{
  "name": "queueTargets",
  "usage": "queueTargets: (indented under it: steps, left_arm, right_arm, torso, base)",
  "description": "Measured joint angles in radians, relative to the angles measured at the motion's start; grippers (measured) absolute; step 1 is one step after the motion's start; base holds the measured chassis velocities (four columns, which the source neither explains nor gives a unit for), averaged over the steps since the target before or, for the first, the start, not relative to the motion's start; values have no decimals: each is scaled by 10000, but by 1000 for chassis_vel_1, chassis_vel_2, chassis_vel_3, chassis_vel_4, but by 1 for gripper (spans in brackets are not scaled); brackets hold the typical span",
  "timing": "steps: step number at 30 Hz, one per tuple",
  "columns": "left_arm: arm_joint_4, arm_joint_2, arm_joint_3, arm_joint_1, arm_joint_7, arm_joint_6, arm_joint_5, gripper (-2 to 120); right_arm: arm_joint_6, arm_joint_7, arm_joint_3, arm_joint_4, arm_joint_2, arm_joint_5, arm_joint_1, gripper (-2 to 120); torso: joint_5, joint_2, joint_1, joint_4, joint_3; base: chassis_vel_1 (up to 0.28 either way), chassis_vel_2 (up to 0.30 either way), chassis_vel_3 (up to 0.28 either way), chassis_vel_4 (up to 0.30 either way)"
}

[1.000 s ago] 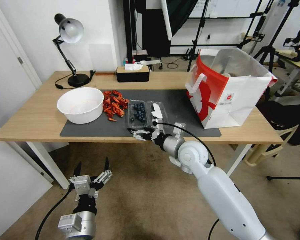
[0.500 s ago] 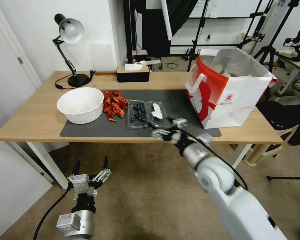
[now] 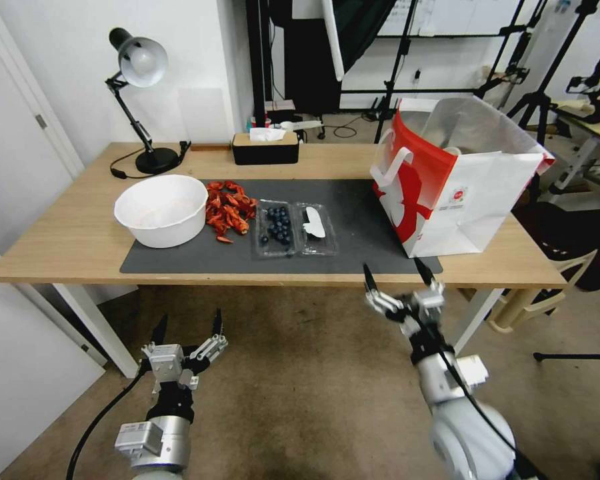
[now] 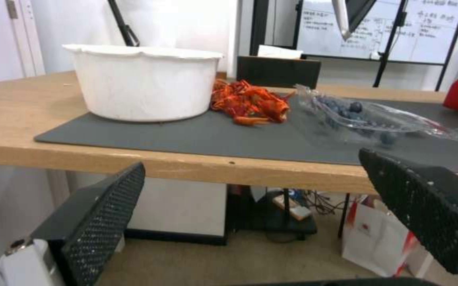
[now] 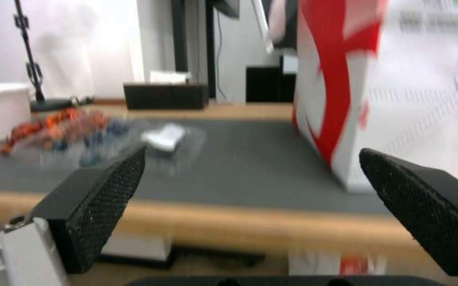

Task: Close the takeout container lid, then place the container into the takeout bag.

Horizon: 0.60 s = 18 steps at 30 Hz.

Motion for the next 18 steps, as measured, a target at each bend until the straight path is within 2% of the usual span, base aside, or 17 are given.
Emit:
queueTargets:
  steps: [7, 18]
  left_arm:
    - [23, 55, 20, 1, 60, -11, -9, 100]
    - [35, 109, 2, 35, 108, -86, -23, 100]
  right_arm:
    - [252, -133, -165, -109, 290, -227, -495, 100]
    - [149, -199, -477, -110, 372, -358, -452, 100]
  torso:
    - [-1, 0, 0, 3, 1]
    - [0, 1, 0, 2, 1]
  base:
    - [0, 0, 0, 0]
    - [0, 0, 0, 0]
